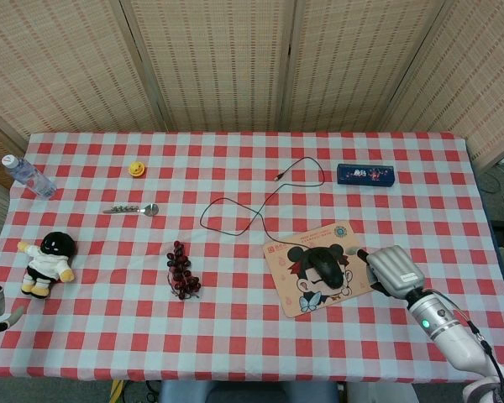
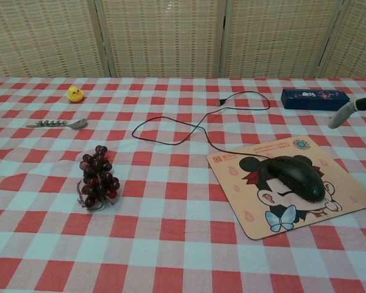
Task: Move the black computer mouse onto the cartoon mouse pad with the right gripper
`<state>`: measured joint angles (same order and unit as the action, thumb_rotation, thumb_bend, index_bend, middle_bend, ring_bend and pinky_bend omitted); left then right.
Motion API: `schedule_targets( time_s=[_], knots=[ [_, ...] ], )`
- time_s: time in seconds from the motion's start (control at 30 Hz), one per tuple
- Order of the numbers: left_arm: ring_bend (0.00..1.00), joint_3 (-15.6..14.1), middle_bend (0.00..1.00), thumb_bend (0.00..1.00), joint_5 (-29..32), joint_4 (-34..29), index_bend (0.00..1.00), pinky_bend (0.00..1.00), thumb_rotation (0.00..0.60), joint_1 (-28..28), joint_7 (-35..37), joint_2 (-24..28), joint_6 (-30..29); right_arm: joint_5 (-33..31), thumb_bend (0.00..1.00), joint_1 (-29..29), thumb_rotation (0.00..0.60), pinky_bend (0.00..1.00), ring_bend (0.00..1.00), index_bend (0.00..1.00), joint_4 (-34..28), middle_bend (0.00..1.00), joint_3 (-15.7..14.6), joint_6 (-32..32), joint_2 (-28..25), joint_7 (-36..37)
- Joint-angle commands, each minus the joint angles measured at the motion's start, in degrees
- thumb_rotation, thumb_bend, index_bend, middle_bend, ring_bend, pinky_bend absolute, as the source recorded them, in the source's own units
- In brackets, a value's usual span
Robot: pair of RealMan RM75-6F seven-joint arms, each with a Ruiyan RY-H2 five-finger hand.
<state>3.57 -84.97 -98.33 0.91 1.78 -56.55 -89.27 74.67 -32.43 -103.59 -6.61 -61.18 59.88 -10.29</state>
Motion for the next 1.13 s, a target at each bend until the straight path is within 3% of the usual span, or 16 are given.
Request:
schedule_targets(
  time_s=[0.03,0.17,0.4,0.73,1.13],
  knots=[
    [0.51,-0.16,0.83,0.19,-0.17,0.07,1.0,0.54,0.6,0.24,-0.36,-0.27,0.41,3.62,0.76,4.6,0.6,0.91,0.69,0.24,-0.15,0.75,-0.37,-6.4,-1.28,0.14],
    [0.51,-0.49,0.83,0.19,-0.44,0.15,1.0,0.54,0.6,0.68,-1.48,-0.81,1.25,7.1,0.59,9.37,0.6,0.73,0.51,0.24,0.16,0.58,-0.62,-13.75,-1.34,-0.92],
    [0.51,-0.96,0.83,0.19,-1.45,0.51,1.0,0.54,0.6,1.21,-2.94,-2.06,1.74,13.39,0.55,17.08,0.6,0.51,0.37,0.24,2.8,0.46,-1.35,-24.74,-0.14,-0.27],
    [0.5,-0.93,0.82,0.19,-0.91,1.02,1.0,0.54,0.6,1.43,-3.95,-2.91,1.98,20.12,0.55,25.39,0.6,0.49,0.35,0.24,7.63,0.43,-0.66,-37.02,2.16,4.16],
    [0.5,-0.55,0.82,0.19,0.26,1.33,1.0,0.54,0.6,1.81,-4.0,-2.92,2.62,18.45,0.55,28.29,0.6,0.49,0.35,0.24,10.86,0.43,1.58,-36.3,1.83,8.75]
  ],
)
